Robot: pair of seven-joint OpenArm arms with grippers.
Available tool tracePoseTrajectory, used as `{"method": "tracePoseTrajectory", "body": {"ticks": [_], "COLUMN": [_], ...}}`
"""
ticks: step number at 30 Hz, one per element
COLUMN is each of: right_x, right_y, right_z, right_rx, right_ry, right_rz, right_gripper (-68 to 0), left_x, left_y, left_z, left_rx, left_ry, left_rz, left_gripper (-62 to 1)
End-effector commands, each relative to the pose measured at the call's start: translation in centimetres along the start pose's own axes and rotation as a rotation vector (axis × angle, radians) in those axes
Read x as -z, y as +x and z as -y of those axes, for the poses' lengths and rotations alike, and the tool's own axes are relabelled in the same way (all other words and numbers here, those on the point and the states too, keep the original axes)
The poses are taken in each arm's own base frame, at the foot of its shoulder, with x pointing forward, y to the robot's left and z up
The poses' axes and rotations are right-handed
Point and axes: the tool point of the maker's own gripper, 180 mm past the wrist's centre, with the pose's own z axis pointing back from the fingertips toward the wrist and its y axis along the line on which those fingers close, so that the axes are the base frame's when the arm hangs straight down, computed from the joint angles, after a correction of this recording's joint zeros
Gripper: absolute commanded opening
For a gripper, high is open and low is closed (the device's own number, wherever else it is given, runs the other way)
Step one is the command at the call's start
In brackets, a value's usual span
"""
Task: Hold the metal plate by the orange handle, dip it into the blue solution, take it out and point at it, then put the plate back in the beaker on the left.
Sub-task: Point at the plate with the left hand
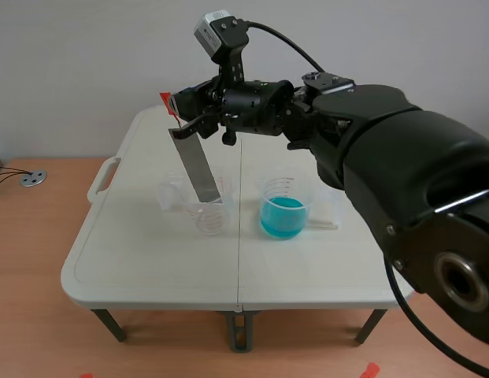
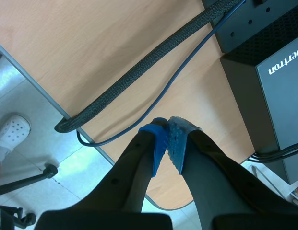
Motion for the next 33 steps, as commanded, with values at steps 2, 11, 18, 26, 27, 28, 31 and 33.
{"method": "tracePoseTrajectory", "body": {"ticks": [2, 11, 18, 26, 27, 28, 31, 33], "right_x": [-0.5, -3.1, -4.9, -7.5, -7.9, -8.3, -9.5, -10.3], "right_y": [3.0, 6.2, 8.9, 11.8, 12.2, 12.5, 13.3, 13.8], "right_z": [-0.4, -2.4, -3.0, -3.4, -3.5, -3.5, -3.5, -3.5], "right_rx": [-0.057, -0.179, -0.263, -0.372, -0.386, -0.396, -0.432, -0.455], "right_ry": [0.019, 0.03, 0.014, -0.02, -0.025, -0.031, -0.051, -0.067], "right_rz": [0.084, 0.174, 0.23, 0.263, 0.272, 0.277, 0.286, 0.287], "right_gripper": [-66.0, -66.0, -66.0, -66.0, -66.0, -66.0, -66.0, -66.0], "left_x": [-0.1, -0.1, 0.0, 0.2, 0.2, 0.1, 0.0, -0.2], "left_y": [-0.1, -0.1, 0.7, 2.5, 2.8, 3.0, 3.9, 4.8], "left_z": [0.8, 0.9, 0.8, 0.4, 0.4, 0.2, 0.0, -0.2], "left_rx": [-0.006, -0.009, 0.0, 0.022, 0.024, 0.026, 0.043, 0.038], "left_ry": [-0.019, -0.019, -0.018, -0.016, -0.014, -0.011, -0.011, -0.009], "left_rz": [0.004, 0.005, 0.025, 0.063, 0.07, 0.075, 0.094, 0.121], "left_gripper": [-59.1, -59.1, -59.1, -59.1, -59.1, -59.1, -59.1, -59.1]}}
